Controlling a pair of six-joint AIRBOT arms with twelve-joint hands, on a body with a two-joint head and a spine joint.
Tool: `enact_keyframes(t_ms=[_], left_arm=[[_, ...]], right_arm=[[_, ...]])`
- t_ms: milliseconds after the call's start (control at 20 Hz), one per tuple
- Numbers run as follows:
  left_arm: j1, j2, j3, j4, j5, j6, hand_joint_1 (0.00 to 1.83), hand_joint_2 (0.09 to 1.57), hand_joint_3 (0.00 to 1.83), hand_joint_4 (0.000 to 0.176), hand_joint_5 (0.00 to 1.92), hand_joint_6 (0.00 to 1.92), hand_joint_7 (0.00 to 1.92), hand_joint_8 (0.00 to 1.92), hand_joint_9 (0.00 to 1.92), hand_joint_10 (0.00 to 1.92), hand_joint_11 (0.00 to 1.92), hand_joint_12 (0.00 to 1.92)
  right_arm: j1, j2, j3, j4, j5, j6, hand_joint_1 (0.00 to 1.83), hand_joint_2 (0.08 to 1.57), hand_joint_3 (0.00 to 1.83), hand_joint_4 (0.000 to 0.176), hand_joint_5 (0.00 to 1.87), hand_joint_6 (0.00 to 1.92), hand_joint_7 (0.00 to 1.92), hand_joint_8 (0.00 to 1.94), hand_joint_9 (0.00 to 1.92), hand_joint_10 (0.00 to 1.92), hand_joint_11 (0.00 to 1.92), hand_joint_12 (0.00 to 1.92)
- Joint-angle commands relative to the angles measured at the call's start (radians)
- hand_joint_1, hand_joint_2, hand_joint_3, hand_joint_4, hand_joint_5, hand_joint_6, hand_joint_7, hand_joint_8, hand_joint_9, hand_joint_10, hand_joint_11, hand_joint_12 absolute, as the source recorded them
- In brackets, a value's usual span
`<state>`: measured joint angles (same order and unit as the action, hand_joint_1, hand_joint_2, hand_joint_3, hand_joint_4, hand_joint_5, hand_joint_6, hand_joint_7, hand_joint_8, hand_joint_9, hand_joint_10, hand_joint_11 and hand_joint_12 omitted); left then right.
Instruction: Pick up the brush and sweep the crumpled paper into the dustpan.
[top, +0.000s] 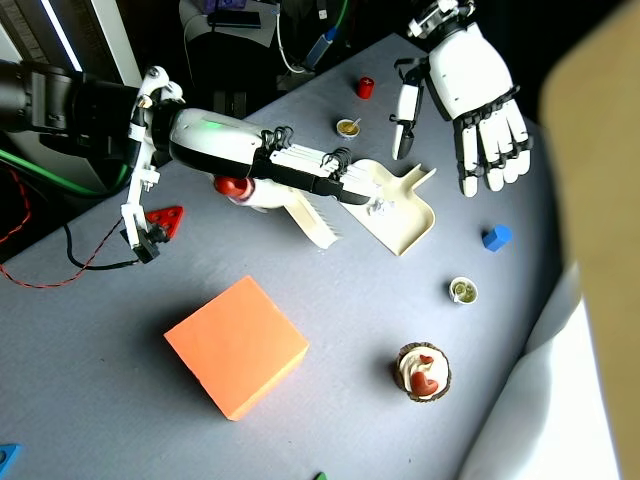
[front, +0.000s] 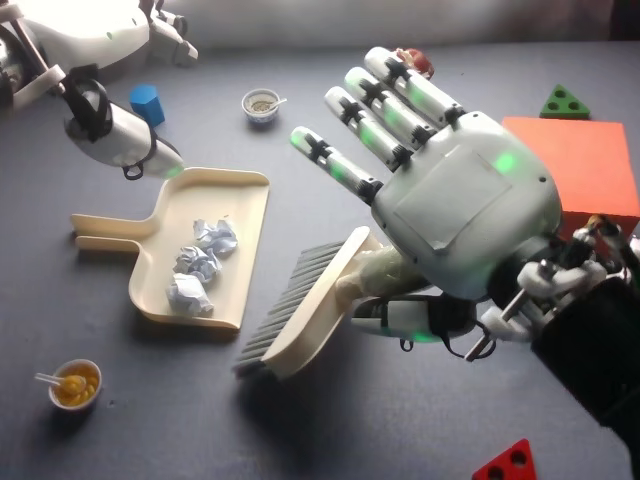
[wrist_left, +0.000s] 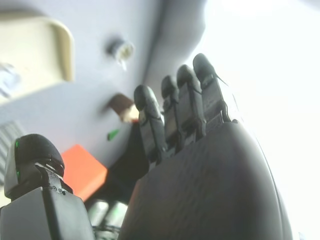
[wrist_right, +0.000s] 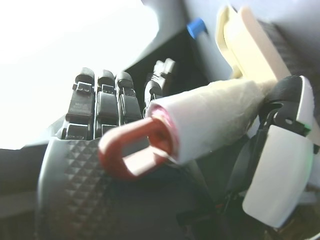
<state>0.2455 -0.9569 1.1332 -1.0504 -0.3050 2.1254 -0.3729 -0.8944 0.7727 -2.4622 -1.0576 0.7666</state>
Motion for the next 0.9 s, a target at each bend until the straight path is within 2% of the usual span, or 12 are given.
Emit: enact_keyframes(t_ms=[0,200,300,350,400,450,500,600,750,800,850], left_arm=[[-0.022,0.003,0.004,0.024,-0.038,0.014,0.75,0.95,0.00,0.022,0.49,0.01,0.26,0.00,0.20,0.00,0.08,0.32],[-0.054,-0.003,-0.008,0.022,-0.004,0.024,0.71,0.96,0.01,0.025,0.47,0.00,0.25,0.00,0.19,0.00,0.07,0.32],[-0.058,-0.003,-0.017,0.019,-0.003,0.024,0.73,0.95,0.00,0.020,0.48,0.01,0.27,0.01,0.20,0.01,0.09,0.32],[-0.058,-0.002,-0.021,0.014,-0.003,0.024,0.72,0.95,0.00,0.021,0.49,0.01,0.28,0.01,0.21,0.01,0.09,0.32],[-0.059,0.000,-0.026,0.010,-0.002,0.024,0.73,0.96,0.00,0.018,0.48,0.00,0.28,0.01,0.20,0.01,0.06,0.31],[-0.060,0.006,-0.032,0.007,-0.002,0.024,0.72,0.95,0.00,0.026,0.49,0.00,0.29,0.01,0.21,0.01,0.06,0.31],[-0.064,0.009,-0.035,0.006,-0.003,0.024,0.70,0.96,0.00,0.022,0.47,0.00,0.28,0.01,0.20,0.00,0.05,0.31],[-0.072,0.011,-0.033,0.005,-0.003,0.029,0.68,0.97,0.01,0.017,0.45,0.00,0.27,0.00,0.20,0.00,0.04,0.30],[-0.083,0.010,-0.029,0.005,0.008,0.040,0.66,0.97,0.00,0.026,0.45,0.00,0.29,0.01,0.21,0.01,0.04,0.31],[-0.084,0.010,-0.030,0.005,0.012,0.041,0.69,0.96,0.00,0.017,0.47,0.01,0.31,0.02,0.23,0.01,0.06,0.31],[-0.084,0.010,-0.030,0.005,0.012,0.041,0.68,0.97,0.00,0.017,0.45,0.00,0.27,0.00,0.20,0.00,0.05,0.31]], right_arm=[[0.034,0.015,-0.011,-0.071,-0.048,0.014,0.44,0.75,0.01,0.000,0.00,0.00,0.00,0.00,0.00,0.00,0.00,0.00],[0.110,0.058,-0.014,0.052,0.091,0.046,0.47,0.75,0.01,0.000,0.00,0.00,0.00,0.00,0.00,0.00,0.00,0.00],[0.147,0.082,-0.013,0.098,0.164,0.050,0.47,0.73,0.00,0.000,0.00,0.00,0.00,0.00,0.00,0.00,0.00,0.00],[0.155,0.092,-0.014,0.100,0.186,0.050,0.44,0.73,0.00,0.000,0.00,0.00,0.00,0.00,0.00,0.00,0.00,0.00],[0.159,0.101,-0.015,0.102,0.203,0.050,0.31,0.71,0.00,0.000,0.00,0.00,0.00,0.00,0.00,0.00,0.00,0.00],[0.163,0.113,-0.018,0.112,0.229,0.050,0.20,0.68,0.00,0.000,0.00,0.00,0.00,0.00,0.00,0.00,0.00,0.00],[0.168,0.123,-0.020,0.120,0.252,0.050,0.14,0.68,0.00,0.000,0.00,0.00,0.00,0.00,0.00,0.00,0.00,0.00],[0.176,0.136,-0.022,0.132,0.279,0.050,0.08,0.70,0.00,0.000,0.00,0.00,0.00,0.00,0.00,0.00,0.00,0.00],[0.189,0.157,-0.015,0.139,0.325,0.077,0.08,0.70,0.00,0.000,0.00,0.00,0.00,0.00,0.00,0.00,0.00,0.00],[0.199,0.162,-0.007,0.132,0.342,0.101,0.07,0.71,0.00,0.000,0.00,0.00,0.00,0.00,0.00,0.00,0.00,0.00],[0.208,0.164,-0.001,0.130,0.367,0.103,0.07,0.72,0.01,0.000,0.00,0.00,0.00,0.00,0.00,0.00,0.00,0.00]])
